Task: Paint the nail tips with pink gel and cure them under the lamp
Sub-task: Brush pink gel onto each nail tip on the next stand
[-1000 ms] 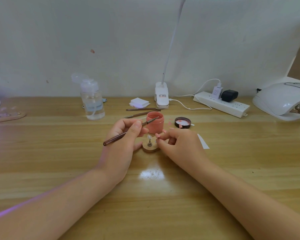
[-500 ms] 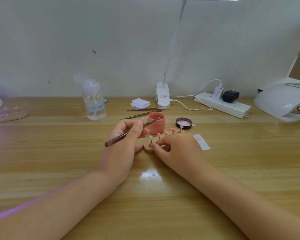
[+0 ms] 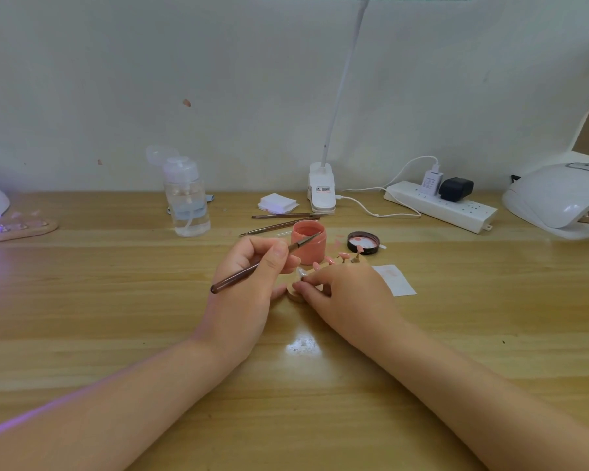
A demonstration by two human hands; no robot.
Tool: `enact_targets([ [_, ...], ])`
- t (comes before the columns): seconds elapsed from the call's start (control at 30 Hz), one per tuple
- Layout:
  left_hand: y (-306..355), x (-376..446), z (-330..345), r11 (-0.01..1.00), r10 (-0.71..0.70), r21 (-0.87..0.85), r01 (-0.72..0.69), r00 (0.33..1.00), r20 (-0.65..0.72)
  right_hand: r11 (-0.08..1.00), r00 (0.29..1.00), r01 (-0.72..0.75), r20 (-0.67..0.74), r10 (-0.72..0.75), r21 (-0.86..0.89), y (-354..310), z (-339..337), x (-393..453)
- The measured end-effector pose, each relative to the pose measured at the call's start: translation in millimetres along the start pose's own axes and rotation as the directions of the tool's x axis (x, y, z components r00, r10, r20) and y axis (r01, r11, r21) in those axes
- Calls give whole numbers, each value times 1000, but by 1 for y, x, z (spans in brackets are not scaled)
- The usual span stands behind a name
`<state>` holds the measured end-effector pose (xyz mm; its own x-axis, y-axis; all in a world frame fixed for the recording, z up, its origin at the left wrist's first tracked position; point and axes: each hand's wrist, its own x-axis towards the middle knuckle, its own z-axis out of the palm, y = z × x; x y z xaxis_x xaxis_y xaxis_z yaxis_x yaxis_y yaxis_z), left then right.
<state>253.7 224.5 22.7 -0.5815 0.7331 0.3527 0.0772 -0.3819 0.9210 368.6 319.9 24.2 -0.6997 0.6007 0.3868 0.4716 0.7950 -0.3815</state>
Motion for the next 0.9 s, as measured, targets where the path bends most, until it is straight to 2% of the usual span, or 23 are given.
enact_targets([
  [0.17,0,0,0,1000,-4,-6,4,1000,-6,1000,1000,-1,-8,1,-9,1,0,0],
  [0.3,1,1,0,1000,-16,25,17,1000,-15,990,995,79,-58,-86,-117,0,3,-2],
  [0.37,2,1,0,998,-18,61,21,999,-46,988,987,104,-109,-117,-111,1,3,-4],
  [0.5,5,2,-5,993,33,118,-21,994,-104,997,979,55,-192,-64,-50,6,-3,-10],
  [0.9,26,21,-7,953,49,303,12,980,-192,994,987,106,-125,-101,39,10,-4,-7],
])
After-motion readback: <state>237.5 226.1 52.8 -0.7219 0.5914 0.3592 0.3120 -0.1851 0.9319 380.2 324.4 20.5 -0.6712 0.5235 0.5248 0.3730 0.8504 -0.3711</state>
